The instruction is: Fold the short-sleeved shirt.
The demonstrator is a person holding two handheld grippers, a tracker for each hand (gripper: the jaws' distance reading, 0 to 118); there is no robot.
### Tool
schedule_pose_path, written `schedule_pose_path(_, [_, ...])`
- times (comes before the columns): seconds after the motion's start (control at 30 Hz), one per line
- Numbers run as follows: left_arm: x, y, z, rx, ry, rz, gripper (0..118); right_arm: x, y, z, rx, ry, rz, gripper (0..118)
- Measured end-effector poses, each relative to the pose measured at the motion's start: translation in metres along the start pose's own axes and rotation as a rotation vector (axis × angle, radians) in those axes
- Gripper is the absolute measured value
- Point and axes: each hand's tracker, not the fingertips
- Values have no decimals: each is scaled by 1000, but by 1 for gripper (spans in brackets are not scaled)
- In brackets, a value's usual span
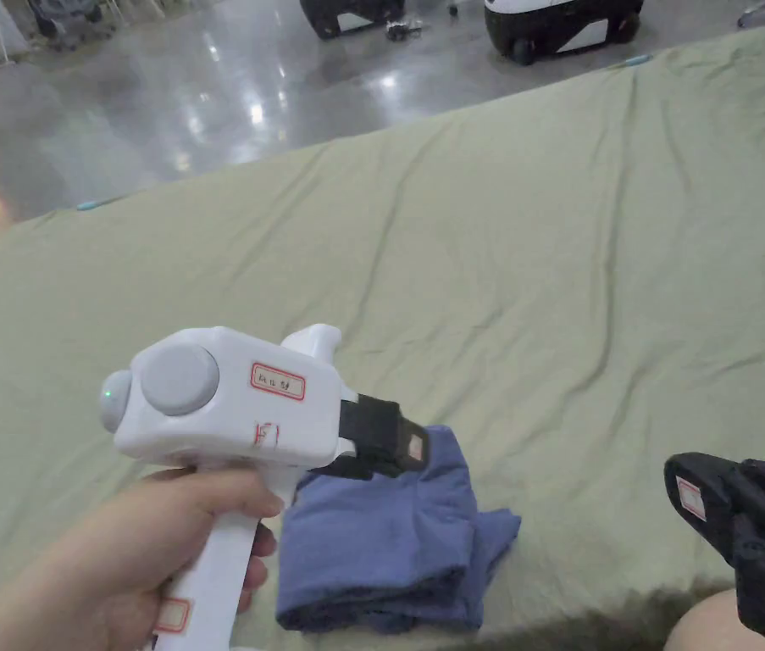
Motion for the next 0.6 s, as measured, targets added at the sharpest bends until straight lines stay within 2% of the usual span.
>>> schedule_pose_path(0.03, [-3, -2, 0, 11, 121, -32, 0, -1, 0, -3, -2, 5, -1, 0])
schedule_pose_path(0.1, [-5, -9, -11, -31, 221, -101, 0, -6, 0, -8, -11, 12, 5, 0])
schedule_pose_path(0.13, [-6, -13, -18, -44, 214, -110, 0, -8, 0, -10, -14, 16, 11, 0])
schedule_pose_path(0.23, [-2, -20, -51, -82, 144, -16, 0, -12, -1, -13, -25, 29, 23, 0])
schedule_pose_path(0.4, [21, -26, -100, -118, 127, -69, 0, -13, -2, -15, -42, 10, 33, 0])
schedule_pose_path(0.47, [25, -28, -118, -165, 63, -27, 0, -13, -2, -15, -48, 6, 29, 0])
schedule_pose_path(0.6, [38, -31, -139, -195, 51, -47, 0, -17, -5, -18, -67, -8, 44, 0])
